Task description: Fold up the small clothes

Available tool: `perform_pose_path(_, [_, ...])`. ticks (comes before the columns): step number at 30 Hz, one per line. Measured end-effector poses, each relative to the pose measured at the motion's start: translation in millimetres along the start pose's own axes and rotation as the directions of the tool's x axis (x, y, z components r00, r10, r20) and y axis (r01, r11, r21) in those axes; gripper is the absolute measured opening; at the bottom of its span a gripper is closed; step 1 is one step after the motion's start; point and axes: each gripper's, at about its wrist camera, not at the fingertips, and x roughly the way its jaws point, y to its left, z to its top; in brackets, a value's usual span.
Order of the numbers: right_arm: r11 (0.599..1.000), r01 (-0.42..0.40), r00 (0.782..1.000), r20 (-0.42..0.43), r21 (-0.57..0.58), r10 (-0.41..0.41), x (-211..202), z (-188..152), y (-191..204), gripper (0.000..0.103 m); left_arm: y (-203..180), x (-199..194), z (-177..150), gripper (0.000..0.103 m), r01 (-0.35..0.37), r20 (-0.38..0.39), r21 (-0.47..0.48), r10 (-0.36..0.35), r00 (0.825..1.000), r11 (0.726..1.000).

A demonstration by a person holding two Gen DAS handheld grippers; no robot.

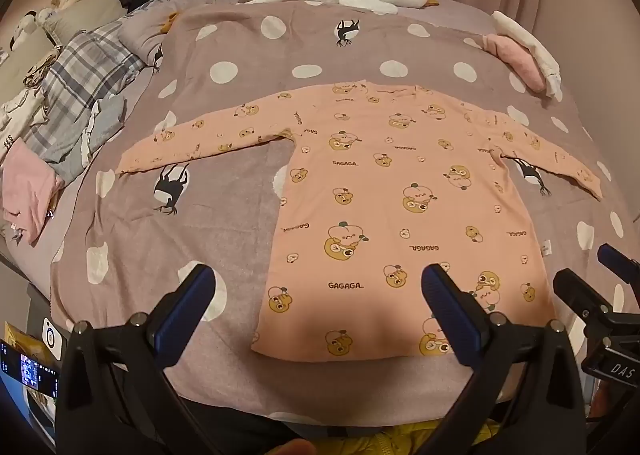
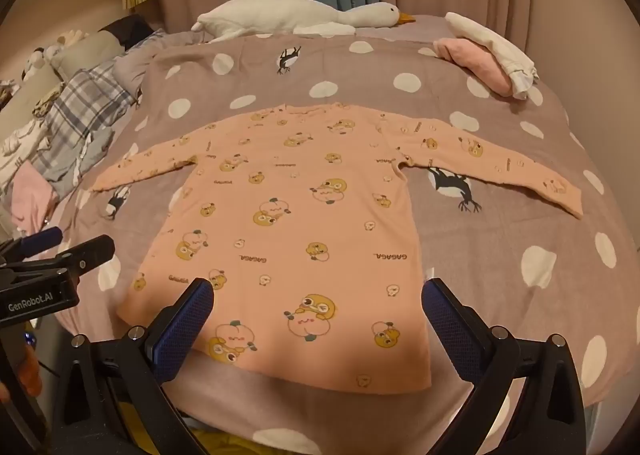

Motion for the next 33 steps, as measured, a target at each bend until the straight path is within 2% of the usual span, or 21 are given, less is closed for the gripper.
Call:
perform_pose_path(9, [1.000, -0.009, 1.000, -0.005, 0.006, 0.009, 0.5, -0.5, -0.4, 0.103, -3.5, 5.3, 4.4, 0.103, 0.033, -0.011, 0.018, -0.033, 0.999, 0.999])
perform_pose_path(12, [1.000, -0.009, 1.000, -0.006, 0.006, 0.009, 0.6, -0.4, -0.2, 0.103, -3.6, 1.7, -3.0, 0.103, 0.015, -0.001, 0.013, -0.015, 1.000, 1.000])
perform_pose_path(33, [1.000, -0.009, 1.000, -0.004, 0.006, 0.009, -1.7, 0.2, -1.7, 0.103, -12.6, 0.1, -0.1, 0.103, 0.025, 0.009, 0.038, -0.026, 1.000, 0.999])
